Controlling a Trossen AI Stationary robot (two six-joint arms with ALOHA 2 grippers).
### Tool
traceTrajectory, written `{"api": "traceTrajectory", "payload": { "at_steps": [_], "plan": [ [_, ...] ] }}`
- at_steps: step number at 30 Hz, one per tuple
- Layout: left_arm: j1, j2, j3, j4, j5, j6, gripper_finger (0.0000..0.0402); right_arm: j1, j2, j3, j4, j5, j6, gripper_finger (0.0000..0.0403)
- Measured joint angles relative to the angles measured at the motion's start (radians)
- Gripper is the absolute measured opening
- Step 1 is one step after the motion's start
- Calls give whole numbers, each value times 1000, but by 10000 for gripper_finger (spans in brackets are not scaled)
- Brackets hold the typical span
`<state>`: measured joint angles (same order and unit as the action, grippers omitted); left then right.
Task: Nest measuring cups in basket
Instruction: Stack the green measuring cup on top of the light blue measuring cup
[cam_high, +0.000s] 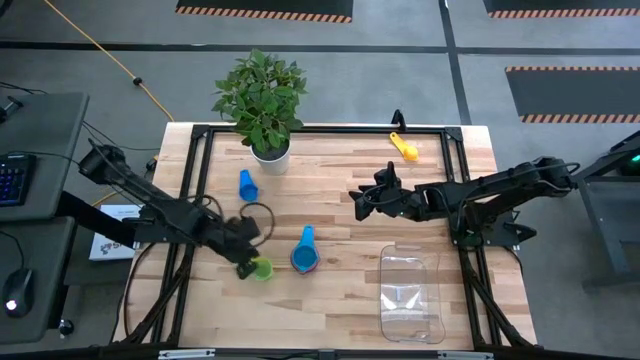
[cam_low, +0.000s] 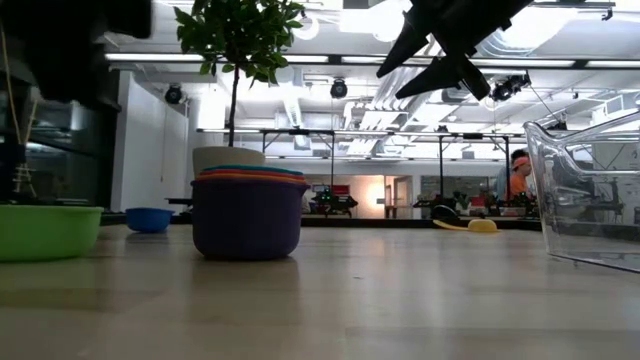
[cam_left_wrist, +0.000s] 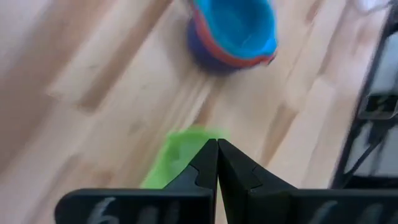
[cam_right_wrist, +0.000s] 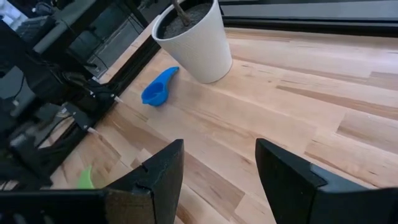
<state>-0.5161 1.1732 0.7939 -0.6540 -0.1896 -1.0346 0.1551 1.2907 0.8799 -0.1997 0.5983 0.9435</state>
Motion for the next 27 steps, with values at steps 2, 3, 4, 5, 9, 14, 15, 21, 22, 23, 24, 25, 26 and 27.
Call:
{"api": "traceTrajectory", "payload": {
  "at_steps": [2, 3, 4, 5, 9, 14, 15, 21, 22, 23, 24, 25, 26, 27],
  "plan": [
    [-20, -36, 0, -84, -4, -1, 4, 0, 0, 0, -1, 0, -1, 190],
    [-31, -49, -1, -134, -4, -3, 9, 0, 0, 0, 2, 0, -1, 190],
    [-43, -60, -8, -184, -3, -2, 15, 0, 0, 0, 4, 2, 0, 190],
    [-55, -68, -17, -214, 0, -2, 24, 0, 0, 0, 2, 3, -1, 190],
    [-84, -89, -91, -215, 72, -11, 73, -1, 0, 0, 5, 4, 0, 190],
    [-80, -73, -177, -100, 152, -8, 160, -1, 0, 0, 7, 6, 0, 190],
    [-80, -69, -183, -91, 148, 8, 177, -1, 0, 0, 9, 7, 0, 190],
    [-86, -52, -186, -72, 126, 206, 256, -1, 0, 0, -6, 1, 21, 190],
    [-93, -45, -186, -63, 119, 234, 264, -1, 0, 0, -12, 0, 21, 190],
    [-101, -39, -186, -62, 110, 262, 270, -1, 0, 0, -12, 0, 21, 190],
    [-112, -33, -186, -69, 103, 288, 275, -1, 0, 0, -12, 0, 23, 190],
    [-124, -21, -186, -66, 88, 310, 279, -1, 0, 0, -16, 0, 24, 190],
    [-135, -6, -186, -65, 72, 325, 281, -1, 0, 0, -21, 0, 24, 190],
    [-144, 7, -186, -69, 54, 334, 283, -1, 0, 0, -20, 0, 25, 190]
  ]
}}
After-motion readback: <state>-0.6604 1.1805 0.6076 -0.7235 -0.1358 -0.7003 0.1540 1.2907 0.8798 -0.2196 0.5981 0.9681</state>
